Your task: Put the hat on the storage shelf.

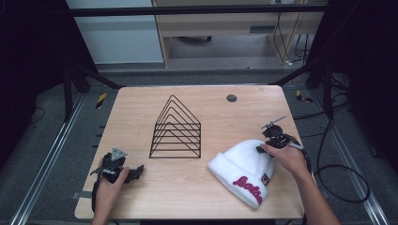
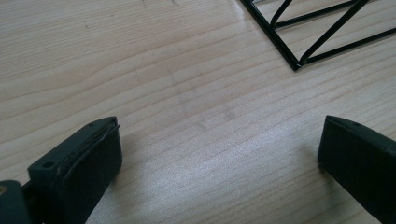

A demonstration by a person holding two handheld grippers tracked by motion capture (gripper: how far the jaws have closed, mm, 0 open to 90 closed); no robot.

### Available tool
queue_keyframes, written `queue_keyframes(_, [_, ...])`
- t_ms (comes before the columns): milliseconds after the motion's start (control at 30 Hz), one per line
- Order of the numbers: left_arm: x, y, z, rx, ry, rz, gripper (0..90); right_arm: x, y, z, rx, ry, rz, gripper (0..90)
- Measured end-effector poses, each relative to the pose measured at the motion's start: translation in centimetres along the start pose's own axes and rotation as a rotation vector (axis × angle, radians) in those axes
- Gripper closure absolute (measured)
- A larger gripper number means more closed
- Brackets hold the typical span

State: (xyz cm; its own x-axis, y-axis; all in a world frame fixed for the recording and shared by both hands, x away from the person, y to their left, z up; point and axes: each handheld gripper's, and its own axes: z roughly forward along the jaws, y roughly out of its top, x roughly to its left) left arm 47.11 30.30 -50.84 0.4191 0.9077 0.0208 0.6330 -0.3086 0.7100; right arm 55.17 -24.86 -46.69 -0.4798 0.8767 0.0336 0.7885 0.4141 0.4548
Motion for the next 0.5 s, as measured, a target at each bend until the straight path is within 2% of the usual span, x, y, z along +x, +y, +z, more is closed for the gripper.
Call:
queue_keyframes(367, [-0.01,0.0,0.0,-0.001,0.0,-0.001,0.0,0.15,-0.14,0.29,0.011,0.011,0.006,56.0])
queue_keyframes(500, [-0.01,0.0,0.01,-0.002,0.001,-0.001,0.0,0.22,-0.13,0.38,0.016,0.015,-0.001,60.8])
